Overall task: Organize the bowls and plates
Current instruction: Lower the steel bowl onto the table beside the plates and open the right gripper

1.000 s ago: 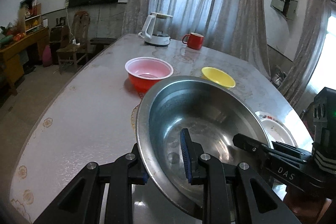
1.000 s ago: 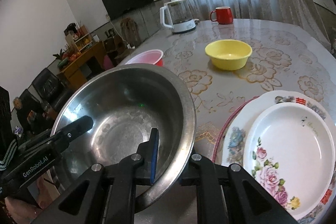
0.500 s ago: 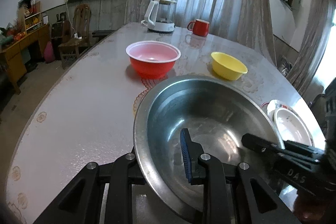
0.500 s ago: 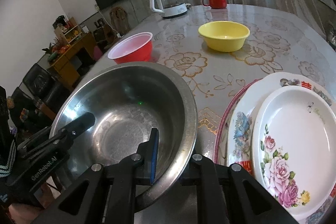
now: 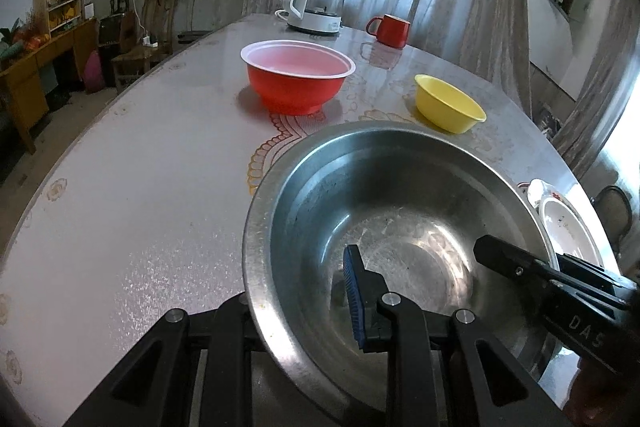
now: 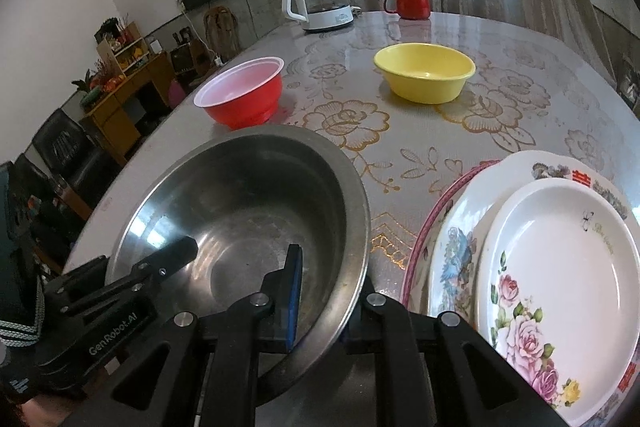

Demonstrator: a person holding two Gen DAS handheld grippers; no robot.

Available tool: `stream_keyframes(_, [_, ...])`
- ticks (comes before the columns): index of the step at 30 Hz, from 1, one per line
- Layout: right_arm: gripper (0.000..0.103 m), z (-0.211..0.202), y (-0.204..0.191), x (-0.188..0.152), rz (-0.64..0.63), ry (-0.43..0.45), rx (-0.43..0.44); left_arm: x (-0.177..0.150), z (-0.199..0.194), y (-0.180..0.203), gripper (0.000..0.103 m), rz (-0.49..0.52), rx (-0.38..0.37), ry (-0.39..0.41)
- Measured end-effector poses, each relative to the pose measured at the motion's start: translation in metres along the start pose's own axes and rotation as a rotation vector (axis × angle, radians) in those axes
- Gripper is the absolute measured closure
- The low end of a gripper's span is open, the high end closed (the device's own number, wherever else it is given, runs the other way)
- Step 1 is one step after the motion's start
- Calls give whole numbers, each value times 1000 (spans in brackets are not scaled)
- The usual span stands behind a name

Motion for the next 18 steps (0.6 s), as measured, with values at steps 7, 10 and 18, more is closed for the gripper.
stream_keyframes(7, [79,5,-4,4,-42,-22,-24,2,3,0,78,3,20,9])
stream_keyframes(10, [77,4,-5,5,-37,-50,-6,0,1,-3,78,-12,16,13])
stream_keyframes(18, [67,-14,3,7,0,-2,-17,-3,-6,-15,78,-68,0,46])
Point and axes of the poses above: each gripper's, at about its wrist camera, not at the fingertips, and z roughly the way its jaws point, y to its right, x to its top, the point moved 5 cm from there along z, roughly the way its jaws point, and after that the axes turned 12 degrees about -y, right-handed, at the moved point
